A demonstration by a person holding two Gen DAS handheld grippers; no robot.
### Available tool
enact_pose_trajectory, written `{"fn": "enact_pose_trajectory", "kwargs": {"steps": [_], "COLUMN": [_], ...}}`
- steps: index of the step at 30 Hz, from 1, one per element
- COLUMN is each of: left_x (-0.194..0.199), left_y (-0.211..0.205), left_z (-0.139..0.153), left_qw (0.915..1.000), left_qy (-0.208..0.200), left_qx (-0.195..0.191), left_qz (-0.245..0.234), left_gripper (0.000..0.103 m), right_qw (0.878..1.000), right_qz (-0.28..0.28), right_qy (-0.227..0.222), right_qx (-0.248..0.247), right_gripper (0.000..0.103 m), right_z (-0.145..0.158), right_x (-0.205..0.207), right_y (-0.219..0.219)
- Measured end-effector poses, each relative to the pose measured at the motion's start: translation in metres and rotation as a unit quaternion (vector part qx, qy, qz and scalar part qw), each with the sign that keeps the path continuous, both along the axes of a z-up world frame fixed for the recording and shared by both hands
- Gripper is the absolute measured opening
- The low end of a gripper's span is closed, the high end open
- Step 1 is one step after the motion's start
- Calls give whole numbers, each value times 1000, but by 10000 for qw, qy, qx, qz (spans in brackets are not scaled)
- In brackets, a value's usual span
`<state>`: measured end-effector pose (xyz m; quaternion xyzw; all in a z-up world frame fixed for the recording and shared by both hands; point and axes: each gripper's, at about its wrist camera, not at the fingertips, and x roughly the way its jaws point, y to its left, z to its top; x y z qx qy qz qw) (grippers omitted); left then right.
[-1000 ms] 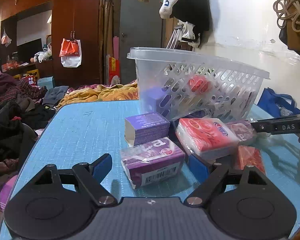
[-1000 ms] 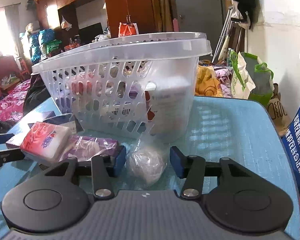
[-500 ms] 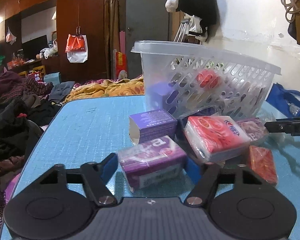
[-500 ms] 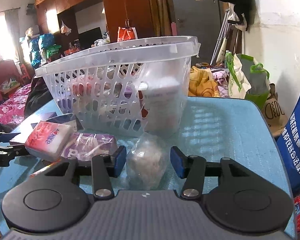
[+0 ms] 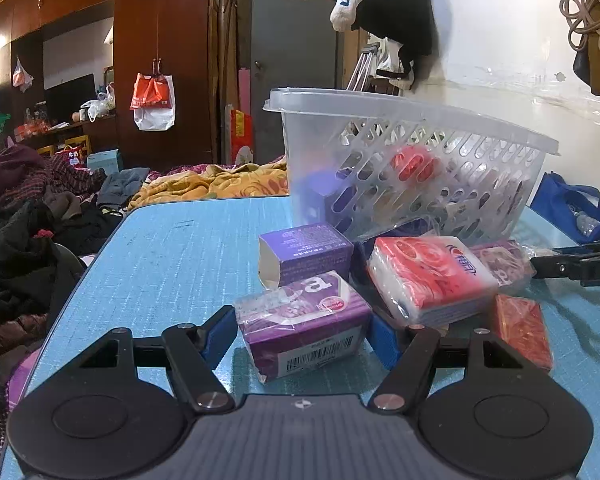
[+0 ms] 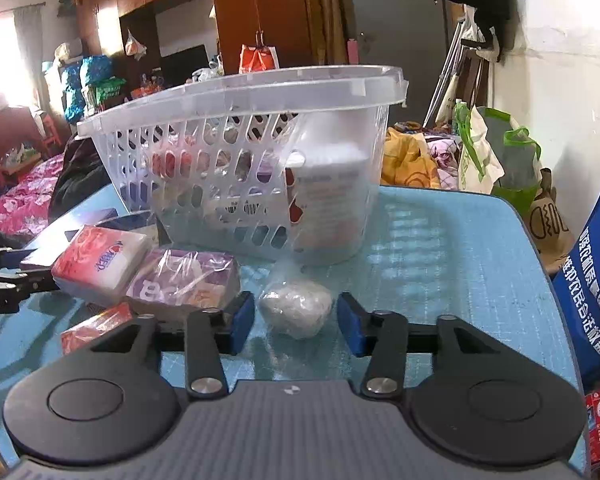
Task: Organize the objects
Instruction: 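Carry both items over the white basket and open both tools to drop them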
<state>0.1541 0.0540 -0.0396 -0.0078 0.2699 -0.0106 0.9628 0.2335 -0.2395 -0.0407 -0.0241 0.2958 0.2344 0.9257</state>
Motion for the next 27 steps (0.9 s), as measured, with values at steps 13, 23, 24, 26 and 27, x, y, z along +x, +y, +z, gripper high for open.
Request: {"fn": "enact_pose_trajectory", "kwargs": {"steps": [13, 23, 24, 26, 27], "left_x": [-25, -40, -35, -16, -1], "left_y": [5, -1, -3, -10, -15], "left_z": [6, 67, 82, 109, 121], "left_qw": [9958, 9831, 9805, 9786, 9795], "left_qy": [-893, -1664, -1759, -1819, -1790], "left_qx": [-183, -649, -711, -708, -655], "left_qz": [-111, -406, -504, -652, -654], "left_gripper": [73, 73, 73, 73, 73], "right_qw": [9972, 9849, 9819, 9778, 9775], "right_qz": [-10, 456, 508, 436, 382], "right_qy": [-738, -1414, -1525, -1773, -1856], "right_qx": [118, 891, 1001, 1029, 929], "right_gripper": [46, 46, 46, 46, 46], "right_z": [12, 69, 81, 102, 112], "right_x": [-29, -55, -53, -42, -34], "right_y": [-5, -8, -6, 0, 6]}}
